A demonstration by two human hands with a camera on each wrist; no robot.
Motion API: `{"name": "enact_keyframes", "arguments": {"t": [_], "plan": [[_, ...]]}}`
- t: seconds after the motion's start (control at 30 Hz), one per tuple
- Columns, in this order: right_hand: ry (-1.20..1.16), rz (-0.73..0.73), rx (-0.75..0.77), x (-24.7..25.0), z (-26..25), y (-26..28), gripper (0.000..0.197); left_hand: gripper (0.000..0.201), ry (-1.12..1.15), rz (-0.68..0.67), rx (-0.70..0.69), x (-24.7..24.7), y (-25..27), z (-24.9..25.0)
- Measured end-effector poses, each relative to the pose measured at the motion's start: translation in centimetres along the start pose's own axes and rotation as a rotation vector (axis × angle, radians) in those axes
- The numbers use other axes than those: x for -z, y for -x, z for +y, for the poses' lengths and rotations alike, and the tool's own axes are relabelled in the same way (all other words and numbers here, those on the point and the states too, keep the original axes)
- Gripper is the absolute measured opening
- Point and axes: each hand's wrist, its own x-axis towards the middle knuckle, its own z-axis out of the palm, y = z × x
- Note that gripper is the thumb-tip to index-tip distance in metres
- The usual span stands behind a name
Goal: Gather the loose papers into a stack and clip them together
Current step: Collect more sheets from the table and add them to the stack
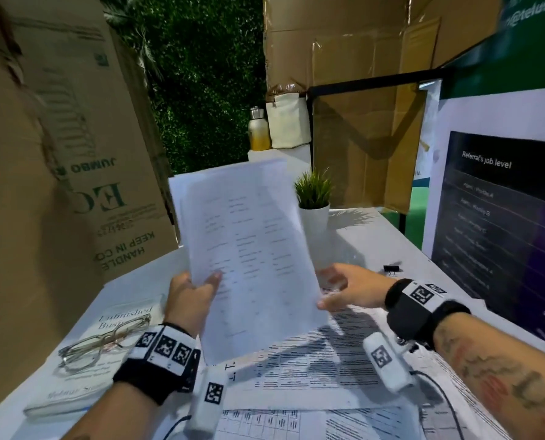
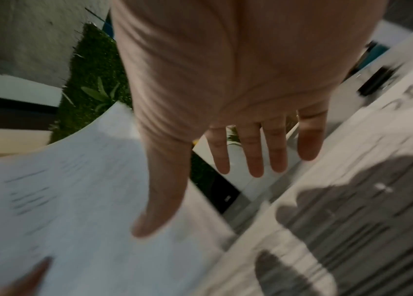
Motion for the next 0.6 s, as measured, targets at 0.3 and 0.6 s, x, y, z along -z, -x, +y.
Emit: {"name": "enact_keyframes", "arguments": {"t": [0.3, 0.6], "plan": [[0.535, -0.01, -0.198, 0.7, 3.5, -1.8, 0.083, 0.009, 0.088, 0.03, 0.02, 1.9, 0.4, 0.9], [-0.425, 0.305, 0.032, 2.7, 3.3, -1.6, 0.018, 0.027, 0.4, -0.13, 0.296, 1.6, 0.8, 1.1]]}}
